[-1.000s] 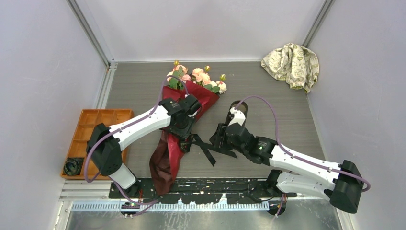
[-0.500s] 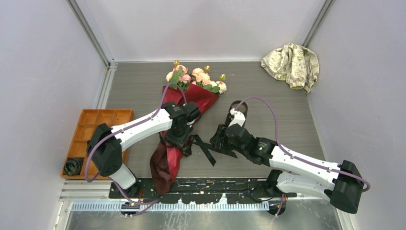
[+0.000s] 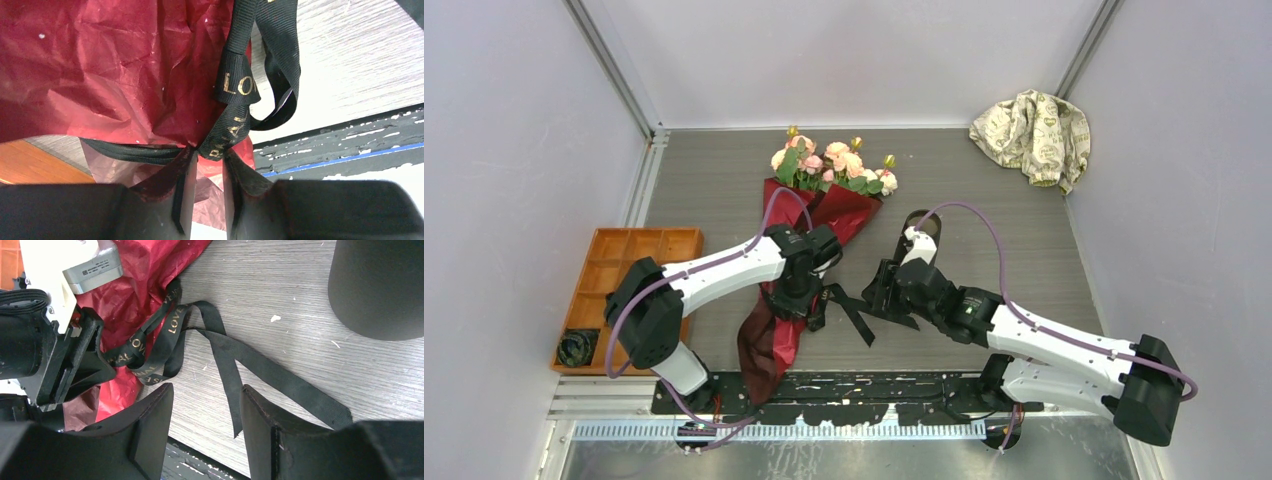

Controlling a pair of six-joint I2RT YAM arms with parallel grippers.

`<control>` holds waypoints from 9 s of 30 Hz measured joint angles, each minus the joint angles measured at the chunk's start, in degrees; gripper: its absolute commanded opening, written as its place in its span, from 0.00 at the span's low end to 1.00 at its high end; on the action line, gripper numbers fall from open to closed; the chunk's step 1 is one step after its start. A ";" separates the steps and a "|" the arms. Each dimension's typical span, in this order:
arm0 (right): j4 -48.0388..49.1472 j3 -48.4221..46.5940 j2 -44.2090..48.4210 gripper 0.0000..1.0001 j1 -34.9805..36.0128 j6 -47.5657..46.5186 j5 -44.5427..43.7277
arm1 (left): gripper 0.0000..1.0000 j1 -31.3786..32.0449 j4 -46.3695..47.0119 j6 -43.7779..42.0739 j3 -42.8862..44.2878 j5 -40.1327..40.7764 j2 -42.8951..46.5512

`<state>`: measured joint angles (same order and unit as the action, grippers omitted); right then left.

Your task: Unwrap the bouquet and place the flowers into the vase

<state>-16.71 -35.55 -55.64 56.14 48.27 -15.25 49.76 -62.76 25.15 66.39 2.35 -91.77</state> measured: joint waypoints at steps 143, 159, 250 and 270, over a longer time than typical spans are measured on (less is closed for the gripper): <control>-13.33 -44.94 -35.26 0.60 -18.60 -13.86 -4.37 | 0.58 -17.27 9.22 7.52 13.35 38.10 36.00; -18.08 -58.58 -43.04 0.77 -13.75 -15.23 1.62 | 0.51 -17.29 11.39 8.85 12.59 30.64 41.92; -21.92 -56.28 -40.09 0.65 -4.31 -20.24 -16.79 | 0.05 -17.53 16.76 14.91 0.35 15.32 16.50; -21.20 -63.19 -59.69 0.64 -12.57 -14.78 -4.66 | 0.00 -19.21 31.71 23.32 -7.39 6.54 -5.14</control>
<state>-37.91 -98.74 -115.33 43.57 33.50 -19.90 30.55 -31.05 48.47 59.00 8.88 -96.90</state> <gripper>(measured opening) 0.650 0.008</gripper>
